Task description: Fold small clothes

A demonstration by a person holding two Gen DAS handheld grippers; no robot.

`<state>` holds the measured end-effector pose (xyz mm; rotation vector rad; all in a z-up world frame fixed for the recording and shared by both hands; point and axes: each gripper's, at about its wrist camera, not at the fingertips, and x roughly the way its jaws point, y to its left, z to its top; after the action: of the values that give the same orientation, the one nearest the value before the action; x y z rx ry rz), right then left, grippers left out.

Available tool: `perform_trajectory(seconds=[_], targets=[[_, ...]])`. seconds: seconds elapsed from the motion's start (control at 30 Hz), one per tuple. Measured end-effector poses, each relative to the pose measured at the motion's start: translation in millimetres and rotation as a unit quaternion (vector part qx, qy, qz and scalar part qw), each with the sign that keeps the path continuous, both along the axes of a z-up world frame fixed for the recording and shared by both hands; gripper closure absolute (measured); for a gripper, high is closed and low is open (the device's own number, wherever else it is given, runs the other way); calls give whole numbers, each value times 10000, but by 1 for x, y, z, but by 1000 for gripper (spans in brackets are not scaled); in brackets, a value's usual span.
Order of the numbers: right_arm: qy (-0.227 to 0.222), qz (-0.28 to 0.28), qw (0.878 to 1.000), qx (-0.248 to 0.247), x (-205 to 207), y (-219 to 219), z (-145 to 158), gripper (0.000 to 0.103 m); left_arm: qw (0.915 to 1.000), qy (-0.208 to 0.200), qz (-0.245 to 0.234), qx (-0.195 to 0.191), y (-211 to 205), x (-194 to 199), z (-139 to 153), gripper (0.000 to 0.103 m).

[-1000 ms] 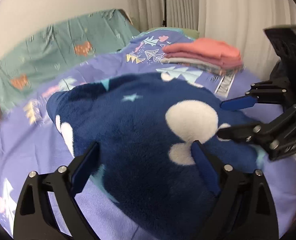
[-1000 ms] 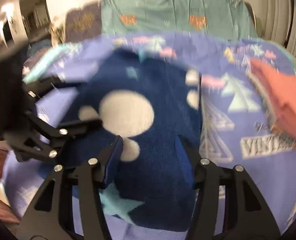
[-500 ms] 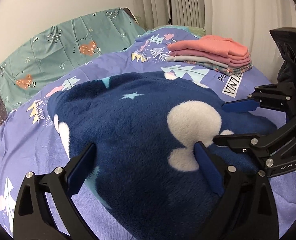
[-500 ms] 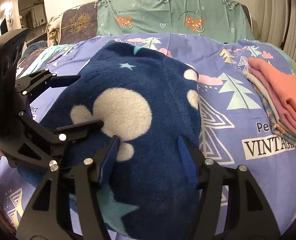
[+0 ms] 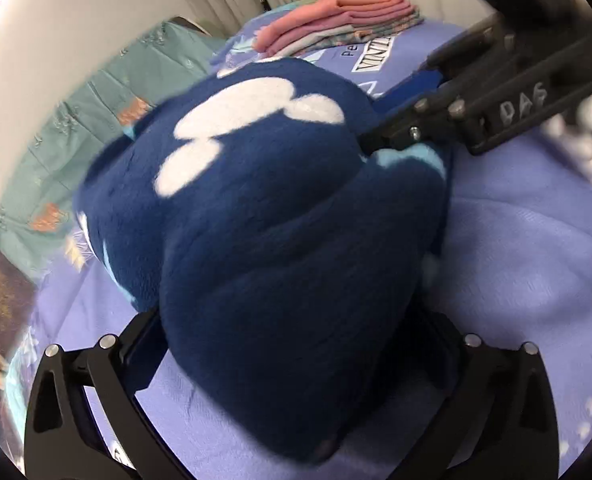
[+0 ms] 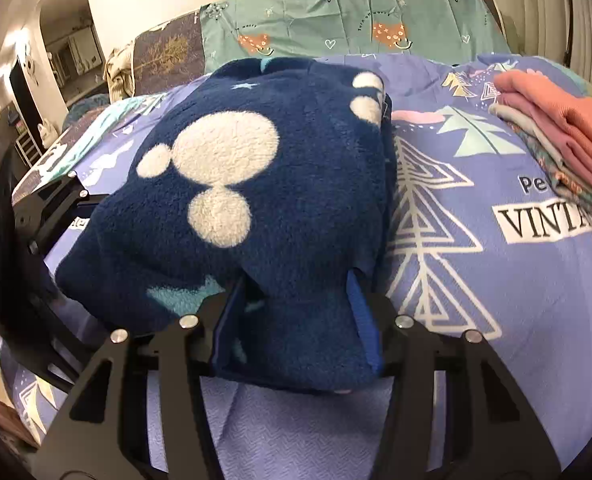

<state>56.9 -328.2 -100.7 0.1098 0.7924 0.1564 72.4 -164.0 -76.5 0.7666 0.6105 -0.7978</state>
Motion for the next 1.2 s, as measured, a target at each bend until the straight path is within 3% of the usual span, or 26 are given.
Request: perform_trajectory(seconds=[0.1,0.17,0.23,0.3,0.37,0.47,0.5,0.6,0.67,0.77,0.9,1.1,1.2], targets=[[85,9,9999,-82,1,2,4,52,9999,86,-19,-49,0,2,6,1],[102,43,9998,135,-1,-4,5,52,9999,66,-75,-117,5,0,8,1],[79,6,9997,229,-7,-8,8,52,9996,140,-21,-250,12,-1,20,8],[106,-83,9997,216,-14,-10,9,50,9978,358,109,-549,24,2,38,17],[257,-222,9992,192,-15,-14,4,34,9947,516,115,-878,34,0,54,22],[480,-391,9927,1038,-15,-31,-8,34,9914,405,-65,-1241,40,-9,72,30],[534,-442,9899,1239,-15,-35,-11,34,9890,452,-127,-1401,40,-13,76,38],[486,-467,9915,1115,-16,-30,-11,34,9792,748,-272,-1868,41,-12,82,40],[517,-490,9915,1090,-16,-30,-10,34,9826,859,-172,-1635,29,-2,68,41],[561,-645,9902,1103,-21,-34,-2,34,9920,408,-273,-1161,15,-1,33,40],[416,-1007,9876,1127,-47,-44,11,33,9939,423,-135,-1008,3,-10,36,28],[698,-1211,9635,2282,-78,-61,1,31,9936,359,-203,-1055,4,-13,31,22],[913,-1076,9521,2711,-73,-56,-6,29,9925,411,-203,-1136,3,-13,30,17]])
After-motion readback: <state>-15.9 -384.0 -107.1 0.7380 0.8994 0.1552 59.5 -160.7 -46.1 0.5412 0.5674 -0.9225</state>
